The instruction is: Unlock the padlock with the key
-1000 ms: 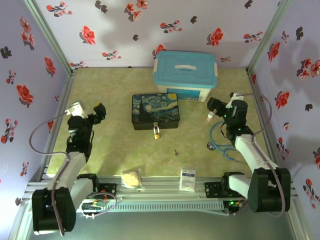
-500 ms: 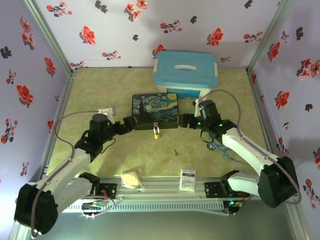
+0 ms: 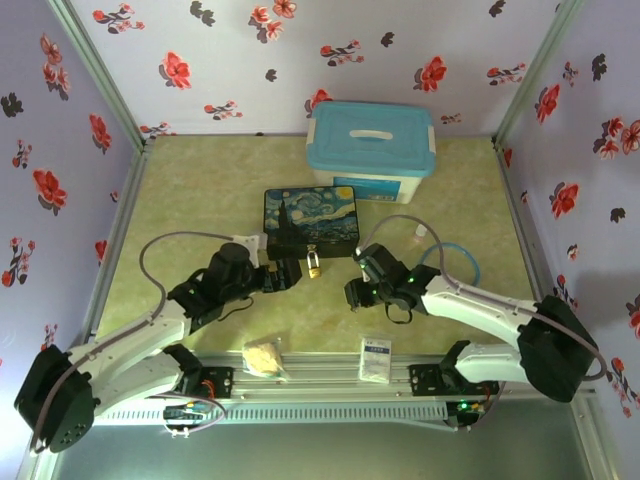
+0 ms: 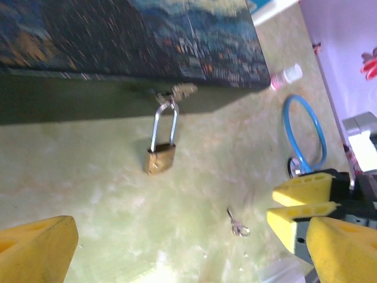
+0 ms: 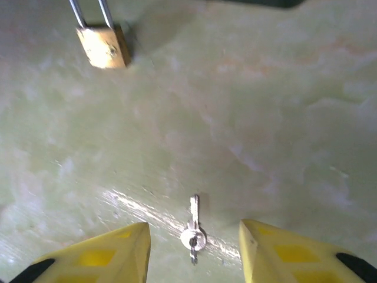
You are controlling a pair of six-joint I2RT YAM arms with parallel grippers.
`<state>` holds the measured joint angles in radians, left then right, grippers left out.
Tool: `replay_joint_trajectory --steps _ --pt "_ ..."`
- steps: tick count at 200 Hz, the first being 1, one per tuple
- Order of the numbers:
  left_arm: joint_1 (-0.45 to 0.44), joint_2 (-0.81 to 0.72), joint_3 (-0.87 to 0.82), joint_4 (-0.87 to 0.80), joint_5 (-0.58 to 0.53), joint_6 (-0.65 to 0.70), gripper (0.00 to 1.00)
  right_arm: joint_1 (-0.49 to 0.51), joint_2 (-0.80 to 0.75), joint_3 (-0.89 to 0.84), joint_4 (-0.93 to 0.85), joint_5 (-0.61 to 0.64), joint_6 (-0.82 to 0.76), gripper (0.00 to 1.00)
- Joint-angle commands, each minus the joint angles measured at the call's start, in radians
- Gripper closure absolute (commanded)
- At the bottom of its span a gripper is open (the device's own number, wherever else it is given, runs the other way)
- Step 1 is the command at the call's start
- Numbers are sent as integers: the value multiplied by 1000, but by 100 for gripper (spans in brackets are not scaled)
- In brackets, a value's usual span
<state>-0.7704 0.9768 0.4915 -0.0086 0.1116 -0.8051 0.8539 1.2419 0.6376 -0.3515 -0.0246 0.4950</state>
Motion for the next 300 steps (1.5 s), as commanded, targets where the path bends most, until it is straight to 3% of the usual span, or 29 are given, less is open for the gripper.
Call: replay_joint_trajectory --steps 1,27,66,164,198,217,257,275,300 --pt "-45 41 42 8 -29 -33 0 29 23 -13 -24 50 10 60" --pt "-91 93 46 57 -45 -50 0 50 61 -28 10 50 18 66" --pt "-128 160 60 68 -73 -62 0 90 100 -39 32 73 51 66" --pt "-133 204 54 84 -97 -62 0 112 200 -29 56 102 37 75" --pt "-133 213 45 89 -101 -64 0 111 230 -33 65 83 25 94" --pt "-137 222 42 103 -102 -79 0 112 213 -29 59 79 7 99" --pt "-180 268 59 158 -100 -93 0 98 149 -35 49 80 -46 100" --pt "-193 297 49 221 -109 -147 2 89 130 -34 47 76 -55 100" --pt "-241 286 -51 461 -238 -378 13 70 107 -36 68 41 -32 100"
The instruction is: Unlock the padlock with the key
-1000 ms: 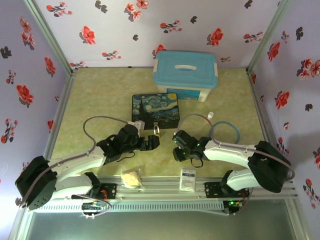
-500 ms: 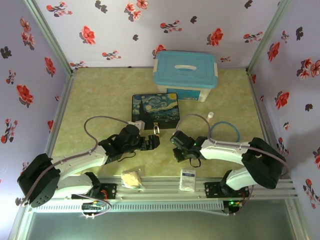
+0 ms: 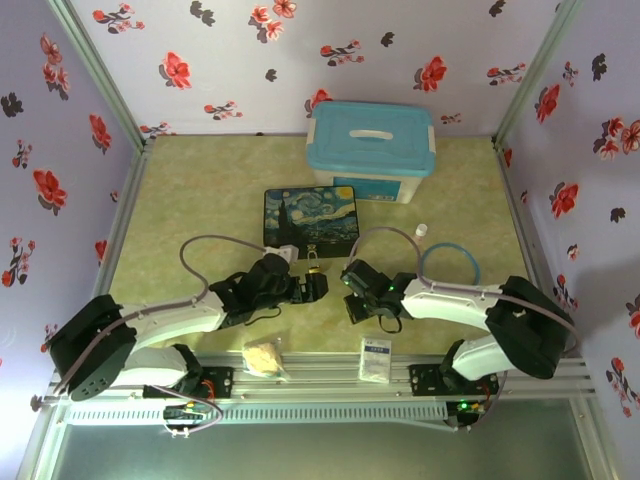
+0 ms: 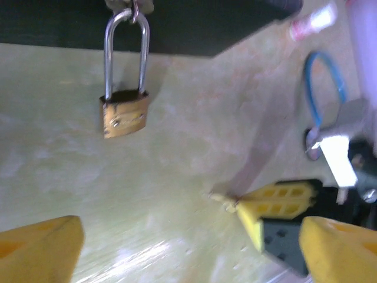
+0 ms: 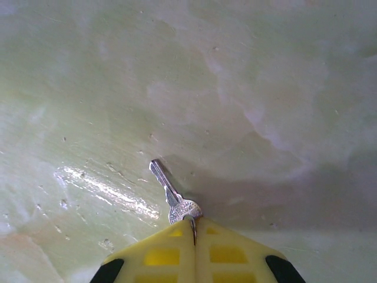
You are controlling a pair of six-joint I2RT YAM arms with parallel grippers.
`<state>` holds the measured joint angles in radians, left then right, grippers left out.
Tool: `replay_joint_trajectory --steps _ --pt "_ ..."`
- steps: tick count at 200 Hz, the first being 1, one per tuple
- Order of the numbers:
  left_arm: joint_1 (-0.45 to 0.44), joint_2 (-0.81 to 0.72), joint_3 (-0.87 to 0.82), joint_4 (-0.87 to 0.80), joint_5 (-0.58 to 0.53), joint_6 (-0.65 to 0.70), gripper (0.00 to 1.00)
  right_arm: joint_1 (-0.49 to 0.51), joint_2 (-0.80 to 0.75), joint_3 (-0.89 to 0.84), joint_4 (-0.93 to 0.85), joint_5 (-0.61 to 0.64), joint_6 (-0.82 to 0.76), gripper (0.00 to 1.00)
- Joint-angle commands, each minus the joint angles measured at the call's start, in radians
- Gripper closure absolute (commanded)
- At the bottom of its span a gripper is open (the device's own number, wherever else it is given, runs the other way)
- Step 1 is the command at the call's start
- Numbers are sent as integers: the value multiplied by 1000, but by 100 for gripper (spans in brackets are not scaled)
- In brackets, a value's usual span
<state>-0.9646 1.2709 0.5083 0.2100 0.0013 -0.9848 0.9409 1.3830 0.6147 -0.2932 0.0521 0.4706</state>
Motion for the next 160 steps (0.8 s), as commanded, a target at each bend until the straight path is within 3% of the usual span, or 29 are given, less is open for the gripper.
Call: replay_joint_trajectory --steps 1,26,61,95,142,160 --pt "-52 -10 -69 247 -135 -203 13 -18 -34 -15 12 -38 -7 100" --pt "-101 -44 -79 287 -241 -304 10 -39 -78 -44 81 -88 42 100" --pt "-104 13 -237 643 -303 -579 12 -65 -171 -76 153 -130 112 100" --pt "-123 96 -186 704 -284 -604 15 -70 -246 -68 175 -143 154 100" --pt "-140 267 -133 883 -228 -610 33 -70 -268 -67 213 -156 192 100" --pt "-145 295 -105 868 -208 -586 42 -70 -266 -71 230 -171 203 100"
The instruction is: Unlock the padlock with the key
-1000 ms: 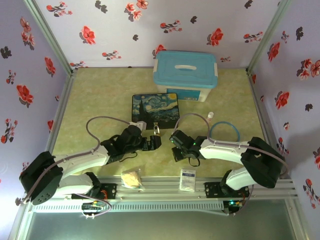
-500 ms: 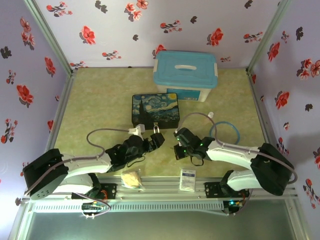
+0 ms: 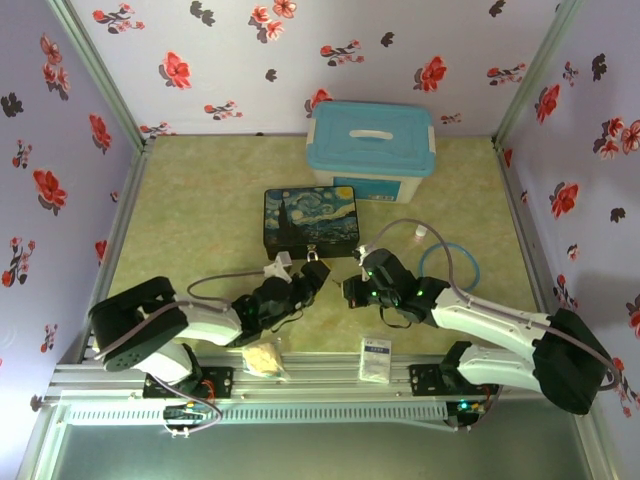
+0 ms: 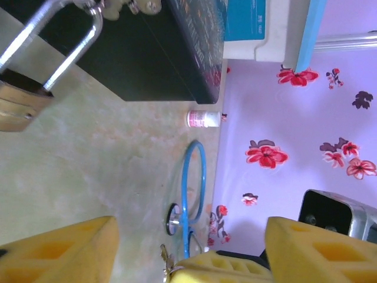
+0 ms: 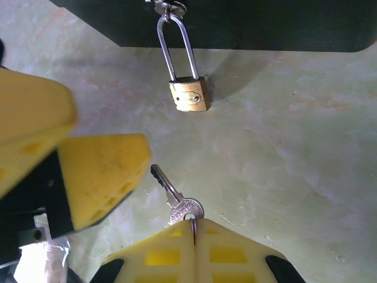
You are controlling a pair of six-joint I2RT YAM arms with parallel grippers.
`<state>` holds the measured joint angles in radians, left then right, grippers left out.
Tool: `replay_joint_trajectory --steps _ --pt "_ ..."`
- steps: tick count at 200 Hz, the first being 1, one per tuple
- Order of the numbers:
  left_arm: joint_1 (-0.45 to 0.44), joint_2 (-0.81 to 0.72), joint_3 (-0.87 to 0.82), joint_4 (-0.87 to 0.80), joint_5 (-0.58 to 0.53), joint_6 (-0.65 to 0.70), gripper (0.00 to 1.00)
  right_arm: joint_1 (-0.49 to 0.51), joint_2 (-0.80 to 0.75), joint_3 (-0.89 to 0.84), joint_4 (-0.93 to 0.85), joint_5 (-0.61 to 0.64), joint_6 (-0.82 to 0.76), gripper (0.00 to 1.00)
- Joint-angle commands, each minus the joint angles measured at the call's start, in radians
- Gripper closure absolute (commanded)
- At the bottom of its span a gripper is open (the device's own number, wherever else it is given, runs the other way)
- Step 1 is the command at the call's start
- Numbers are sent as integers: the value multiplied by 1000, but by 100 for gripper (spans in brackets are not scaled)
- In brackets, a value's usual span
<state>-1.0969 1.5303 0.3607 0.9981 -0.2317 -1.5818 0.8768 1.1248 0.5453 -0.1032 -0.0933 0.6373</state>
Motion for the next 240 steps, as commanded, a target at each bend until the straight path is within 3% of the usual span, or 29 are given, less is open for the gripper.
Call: replay_joint_trajectory --steps 1,29,58,99,159,172,183,187,211,240 --pt "-13 36 43 76 25 11 42 -6 -8 -3 42 -26 37 100" --pt "-17 0 69 -70 13 53 43 -6 -17 -19 69 -34 55 100" --pt "-17 -35 84 -138 11 92 60 -6 -11 -24 88 -42 63 100" --pt "-17 -83 125 -331 -7 169 68 -6 -18 -22 88 -42 65 100" --pt "-17 -87 122 -349 -21 198 89 -6 -23 -31 97 -42 69 100" --pt "-17 -89 128 -364 -20 202 82 -7 -23 -31 90 -40 65 100" --pt "-16 -94 128 -380 -25 197 51 -6 -28 -32 81 -38 62 100" --pt "-17 -96 127 -384 -27 194 46 -6 -28 -31 79 -39 61 100" --pt "-17 -100 131 -385 -35 213 36 -5 -28 -35 75 -41 59 100" --pt "-15 -84 160 -390 -22 232 35 -5 -21 -37 74 -51 58 100"
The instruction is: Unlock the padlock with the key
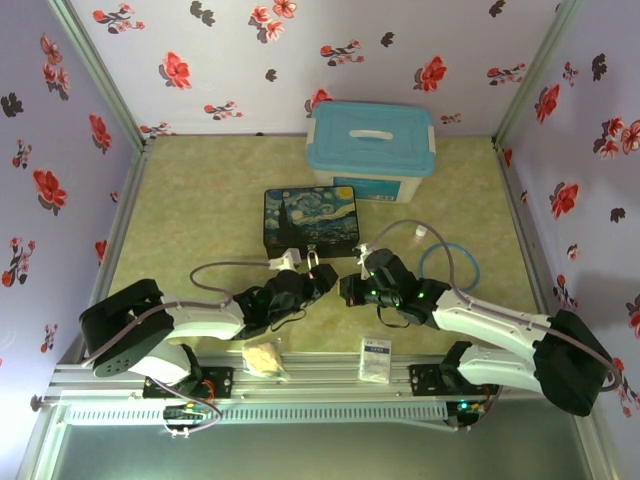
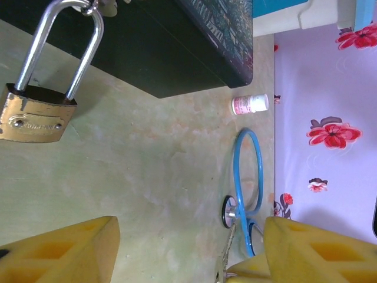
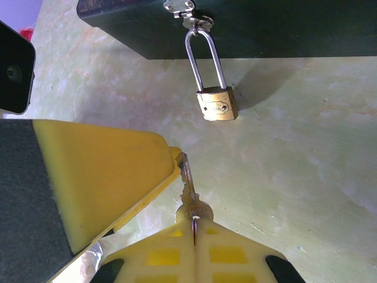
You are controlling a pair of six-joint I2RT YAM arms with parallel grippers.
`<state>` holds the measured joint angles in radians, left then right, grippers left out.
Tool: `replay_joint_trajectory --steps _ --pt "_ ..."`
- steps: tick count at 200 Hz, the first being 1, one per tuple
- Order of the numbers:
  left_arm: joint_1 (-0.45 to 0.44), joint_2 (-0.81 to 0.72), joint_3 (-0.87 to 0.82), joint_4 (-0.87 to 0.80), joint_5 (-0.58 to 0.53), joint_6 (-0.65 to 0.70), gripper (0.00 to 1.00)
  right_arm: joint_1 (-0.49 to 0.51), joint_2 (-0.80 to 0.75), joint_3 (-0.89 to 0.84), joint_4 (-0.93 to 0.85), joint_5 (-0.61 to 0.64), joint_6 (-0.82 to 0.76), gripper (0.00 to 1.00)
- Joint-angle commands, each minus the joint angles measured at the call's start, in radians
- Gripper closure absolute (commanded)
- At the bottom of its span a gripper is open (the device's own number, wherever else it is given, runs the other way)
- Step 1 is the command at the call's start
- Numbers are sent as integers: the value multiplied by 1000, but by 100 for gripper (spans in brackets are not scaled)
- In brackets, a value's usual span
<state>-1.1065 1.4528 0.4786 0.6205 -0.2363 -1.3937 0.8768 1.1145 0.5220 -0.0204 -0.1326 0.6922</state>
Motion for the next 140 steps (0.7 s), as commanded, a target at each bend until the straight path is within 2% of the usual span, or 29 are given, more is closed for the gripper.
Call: replay_joint_trajectory --steps 1,22,37,49,79,110,140 --pt "-6 -5 43 -13 -17 44 35 -5 -10 -13 -9 -12 3 100" --pt "-1 15 53 -7 -4 46 42 -5 -10 -14 -3 -11 4 100" --pt "10 28 50 17 16 49 57 -4 -7 -16 -2 -12 4 100" --pt "24 35 50 28 37 48 65 -4 -10 -19 -3 -10 1 100" --pt "53 67 76 22 108 54 60 -5 -13 -31 13 -10 7 100" --pt "54 85 114 -11 137 92 67 -4 -12 -34 11 -9 6 100" --pt "60 117 130 -2 172 90 66 -4 -12 -34 12 -4 4 100"
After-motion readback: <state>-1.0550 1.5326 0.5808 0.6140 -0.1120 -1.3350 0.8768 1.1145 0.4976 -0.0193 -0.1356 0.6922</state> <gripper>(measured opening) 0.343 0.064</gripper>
